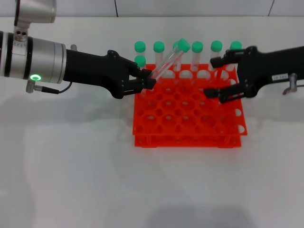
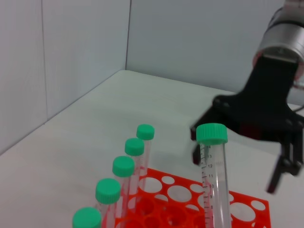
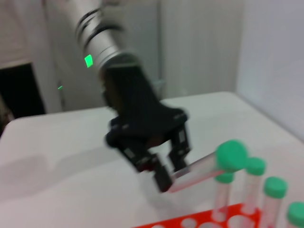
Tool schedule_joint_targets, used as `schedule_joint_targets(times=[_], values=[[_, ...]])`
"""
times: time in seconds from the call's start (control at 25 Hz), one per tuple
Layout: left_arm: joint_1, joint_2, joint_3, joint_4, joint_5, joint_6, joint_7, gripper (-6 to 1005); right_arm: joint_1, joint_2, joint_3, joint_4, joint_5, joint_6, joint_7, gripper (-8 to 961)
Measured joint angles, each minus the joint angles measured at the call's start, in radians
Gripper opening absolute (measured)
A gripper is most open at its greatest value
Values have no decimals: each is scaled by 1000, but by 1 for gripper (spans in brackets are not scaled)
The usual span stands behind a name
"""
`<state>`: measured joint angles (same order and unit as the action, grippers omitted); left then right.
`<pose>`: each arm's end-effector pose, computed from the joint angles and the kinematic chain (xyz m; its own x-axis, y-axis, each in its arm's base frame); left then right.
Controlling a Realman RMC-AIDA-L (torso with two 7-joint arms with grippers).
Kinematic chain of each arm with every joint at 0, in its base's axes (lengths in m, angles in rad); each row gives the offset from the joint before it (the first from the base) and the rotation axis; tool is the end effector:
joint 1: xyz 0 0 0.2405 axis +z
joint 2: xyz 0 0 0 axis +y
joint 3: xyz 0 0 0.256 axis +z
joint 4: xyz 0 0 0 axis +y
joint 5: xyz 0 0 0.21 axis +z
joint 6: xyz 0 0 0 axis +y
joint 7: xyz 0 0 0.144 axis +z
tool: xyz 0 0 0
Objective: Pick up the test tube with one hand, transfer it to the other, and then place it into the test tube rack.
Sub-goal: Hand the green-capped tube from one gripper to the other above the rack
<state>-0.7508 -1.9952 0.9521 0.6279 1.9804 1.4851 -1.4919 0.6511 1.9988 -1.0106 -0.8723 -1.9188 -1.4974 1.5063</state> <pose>-0.1963 0.3816 -0.0059 0.9213 0.2309 0.3130 0.2688 -0.9596 -0.0834 0.1874 0.3793 0.0222 0.9433 -0.1006 -0.3164 -0.1677 -0.9668 -0.1927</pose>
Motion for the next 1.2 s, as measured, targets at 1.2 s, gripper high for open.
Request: schedule_joint_targets(times=[1.2], values=[[-10,-19,0,11,-7,-2,19,191,57,29,-10,737,744,28,-498,852]])
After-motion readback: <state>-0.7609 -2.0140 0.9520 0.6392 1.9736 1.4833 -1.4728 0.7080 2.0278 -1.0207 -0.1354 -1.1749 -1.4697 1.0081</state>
